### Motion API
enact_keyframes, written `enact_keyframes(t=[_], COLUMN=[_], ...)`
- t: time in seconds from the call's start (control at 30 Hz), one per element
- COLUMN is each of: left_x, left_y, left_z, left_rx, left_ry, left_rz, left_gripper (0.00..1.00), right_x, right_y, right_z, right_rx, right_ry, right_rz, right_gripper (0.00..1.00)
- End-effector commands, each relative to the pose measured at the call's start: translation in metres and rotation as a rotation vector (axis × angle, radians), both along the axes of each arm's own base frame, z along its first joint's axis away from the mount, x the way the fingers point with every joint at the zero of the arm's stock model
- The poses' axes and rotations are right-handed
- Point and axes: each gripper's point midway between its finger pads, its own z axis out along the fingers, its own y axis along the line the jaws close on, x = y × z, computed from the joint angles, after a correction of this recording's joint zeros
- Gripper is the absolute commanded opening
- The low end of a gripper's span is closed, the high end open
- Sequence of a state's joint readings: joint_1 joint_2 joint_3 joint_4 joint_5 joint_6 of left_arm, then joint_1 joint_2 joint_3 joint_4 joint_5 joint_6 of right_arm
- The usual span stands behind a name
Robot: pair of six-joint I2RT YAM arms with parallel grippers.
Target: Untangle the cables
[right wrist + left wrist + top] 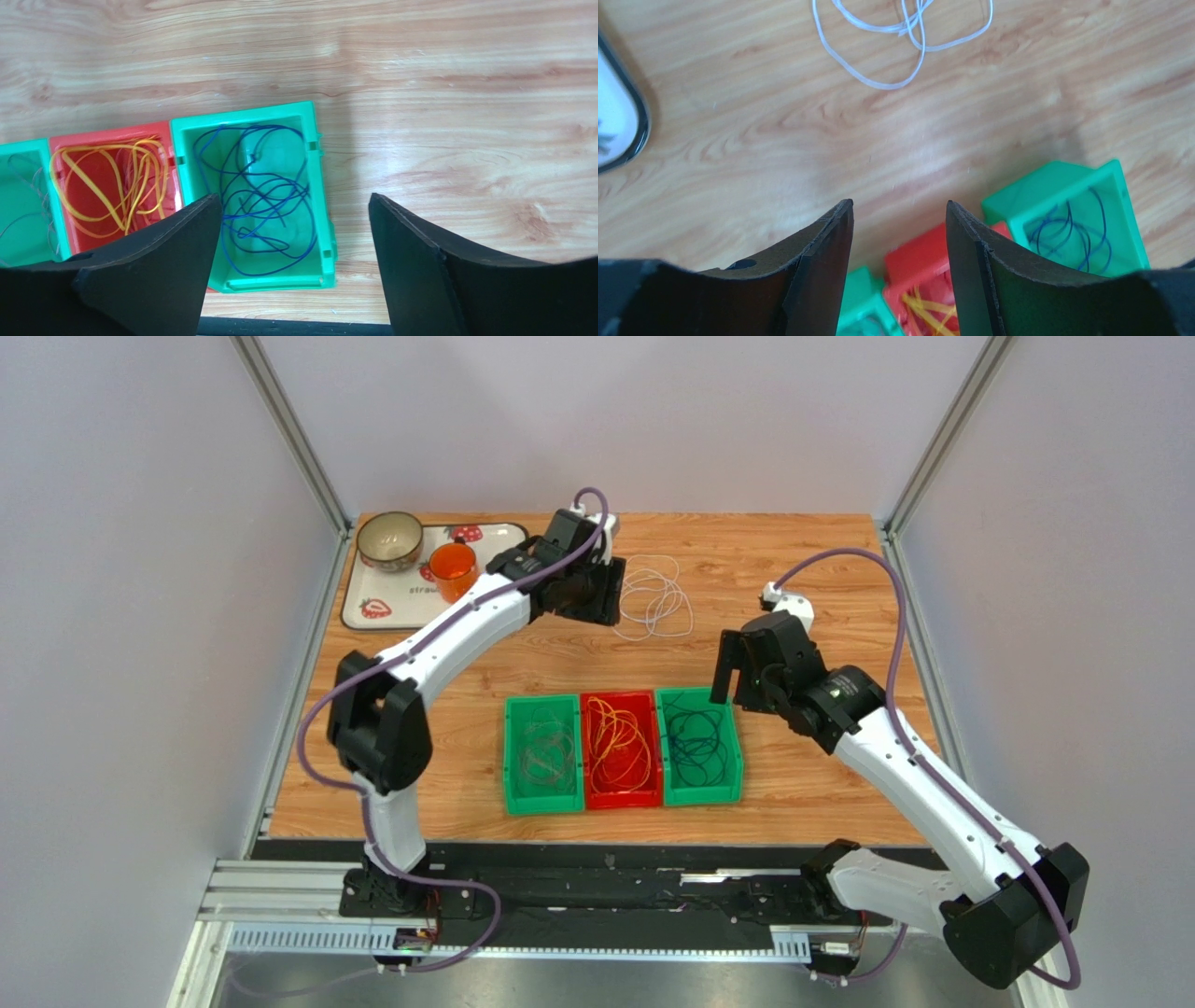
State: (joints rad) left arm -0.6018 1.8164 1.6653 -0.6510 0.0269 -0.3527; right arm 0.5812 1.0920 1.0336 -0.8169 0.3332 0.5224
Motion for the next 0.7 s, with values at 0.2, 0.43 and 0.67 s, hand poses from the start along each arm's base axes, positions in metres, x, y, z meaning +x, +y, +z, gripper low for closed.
enact_keyframes(t=[0.2, 0.43, 0.67], left_x=[0.084, 0.115, 0.123], left_y=[-0.076, -0.088, -0.097], left_z=[-0.019, -0.050, -0.076], left_rx=[-0.097, -0.159, -0.296], left_ry=[-0.038, 0.027, 0.127], left_rz=[-0.073, -0.036, 0.020], left_gripper=[0.62, 0.60, 0.57], right_x=[0.000, -0.004, -0.002], right_y=[-0.031, -0.026, -0.019], right_z=[0.009, 0.012, 0.007], right_rx=[0.045, 0.085, 0.098], right_ry=[-0.060, -0.053, -0.038], right_rz=[-0.063, -0.038, -0.011], right_gripper=[0.90, 0.89, 0.88])
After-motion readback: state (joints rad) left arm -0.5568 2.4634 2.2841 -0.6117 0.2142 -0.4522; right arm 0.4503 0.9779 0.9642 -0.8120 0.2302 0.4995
